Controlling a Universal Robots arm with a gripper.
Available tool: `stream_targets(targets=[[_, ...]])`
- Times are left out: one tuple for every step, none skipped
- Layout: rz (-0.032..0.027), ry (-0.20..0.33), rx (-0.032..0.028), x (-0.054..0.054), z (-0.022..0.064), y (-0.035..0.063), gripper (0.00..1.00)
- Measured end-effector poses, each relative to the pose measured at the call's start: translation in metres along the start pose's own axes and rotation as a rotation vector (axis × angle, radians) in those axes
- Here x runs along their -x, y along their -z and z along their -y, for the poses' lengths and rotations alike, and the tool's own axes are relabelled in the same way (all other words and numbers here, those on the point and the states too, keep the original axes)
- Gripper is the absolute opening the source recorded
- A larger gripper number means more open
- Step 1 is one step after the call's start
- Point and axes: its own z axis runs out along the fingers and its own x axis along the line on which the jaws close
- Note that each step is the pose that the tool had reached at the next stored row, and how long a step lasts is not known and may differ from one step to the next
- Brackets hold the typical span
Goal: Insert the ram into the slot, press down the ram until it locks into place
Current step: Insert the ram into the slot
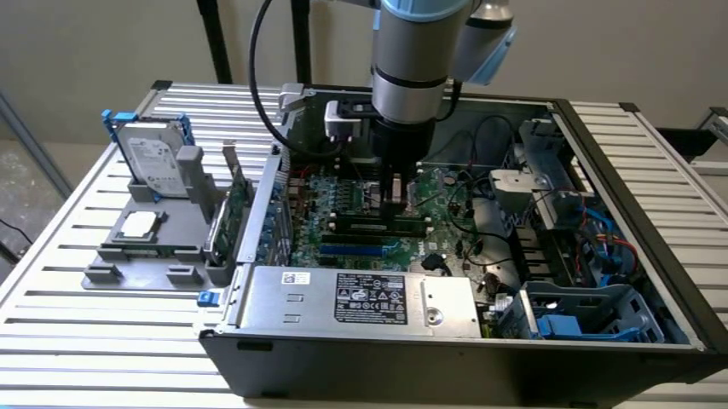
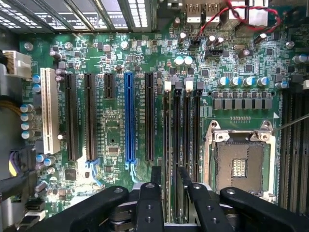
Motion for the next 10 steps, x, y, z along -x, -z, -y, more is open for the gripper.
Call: stream_targets(targets=[[-0.0001,0.000,0.0001,0.0000,0.0000,0.0024,0.28],[0.0000,0.000,0.0001,0.0000,0.0000,0.0038,0.26],[0.0000,0.000,0.0000,0.0000,0.0000,0.0047,0.19],[0.0000,0.000,0.0001,0.0000,0.0000,0.0051,0.13],[0.0002,0.000,0.0000,0.0000,0.0000,0.0051,0.13],[0.0001,0.000,0.0000,0.0000,0.0000,0.0051,0.11],[0.0001,0.000,0.0000,0.0000,0.0000,0.0051,0.11],[0.0002,0.000,0.0000,0.0000,0.0000,0.0051,0.11],[0.0002,0.000,0.0000,0.0000,0.0000,0.0051,0.11],[0.0001,0.000,0.0000,0.0000,0.0000,0.0051,0.11]])
